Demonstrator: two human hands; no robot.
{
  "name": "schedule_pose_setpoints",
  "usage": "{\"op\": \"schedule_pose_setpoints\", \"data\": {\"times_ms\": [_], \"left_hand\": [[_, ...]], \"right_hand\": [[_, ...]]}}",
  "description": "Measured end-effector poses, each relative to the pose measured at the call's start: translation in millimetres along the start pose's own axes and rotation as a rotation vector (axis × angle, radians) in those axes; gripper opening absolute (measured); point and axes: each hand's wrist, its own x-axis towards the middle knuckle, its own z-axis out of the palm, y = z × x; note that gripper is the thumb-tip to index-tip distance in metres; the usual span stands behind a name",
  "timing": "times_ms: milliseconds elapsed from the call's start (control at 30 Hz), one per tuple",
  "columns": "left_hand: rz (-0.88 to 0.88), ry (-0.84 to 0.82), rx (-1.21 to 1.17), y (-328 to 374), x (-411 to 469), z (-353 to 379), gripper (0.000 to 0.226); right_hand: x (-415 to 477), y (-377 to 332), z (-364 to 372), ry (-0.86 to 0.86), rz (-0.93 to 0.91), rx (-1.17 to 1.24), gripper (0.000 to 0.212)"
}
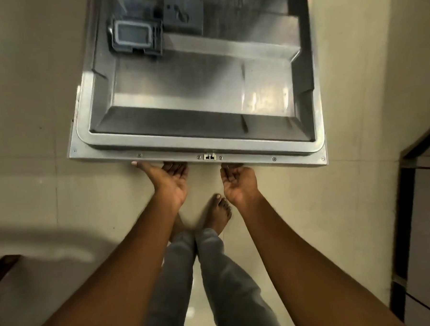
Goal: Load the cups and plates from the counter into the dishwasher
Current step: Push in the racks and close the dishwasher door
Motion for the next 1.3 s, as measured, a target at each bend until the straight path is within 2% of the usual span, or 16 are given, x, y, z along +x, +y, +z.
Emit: {"op": "schedule_pose_setpoints", "data": {"times_ms": [167, 267, 533, 700, 833, 933, 1300], "left_hand": [[0.041, -0.003, 0.074, 25.1, -76.8, 33.1, 0.101], [0.113, -0.012, 0.143, 39.2, -122.9, 60.2, 0.093], [0.432, 0.017, 0.416, 82.7, -218.3, 135.3, 0.065], [0.638, 0.016, 0.53, 120.6, -269.8, 197.6, 0.042], [0.721, 0.011, 0.651, 151.8, -294.9, 247.0, 0.043], [0.75, -0.01, 0.692, 174.6, -311.7, 285.9, 0.044], [0.792, -0.134, 0.701, 247.1, -334.7, 423.3, 0.042]], "right_hand": [[-77.8, -32.9, 15.9, -0.005, -0.051, 0.007, 0.024], [-122.5, -53.3, 31.6, 0.001, -0.081, 0.019, 0.022], [-238.6, -115.4, 90.4, -0.055, -0.213, 0.05, 0.021], [-304.2, -157.2, 142.1, -0.101, -0.356, 0.104, 0.005], [-332.8, -185.4, 178.6, -0.151, -0.462, 0.102, 0.019], [-351.9, -209.4, 205.8, -0.2, -0.528, 0.094, 0.018], [-387.8, -296.6, 313.9, -0.325, -0.628, -0.005, 0.035]]}}
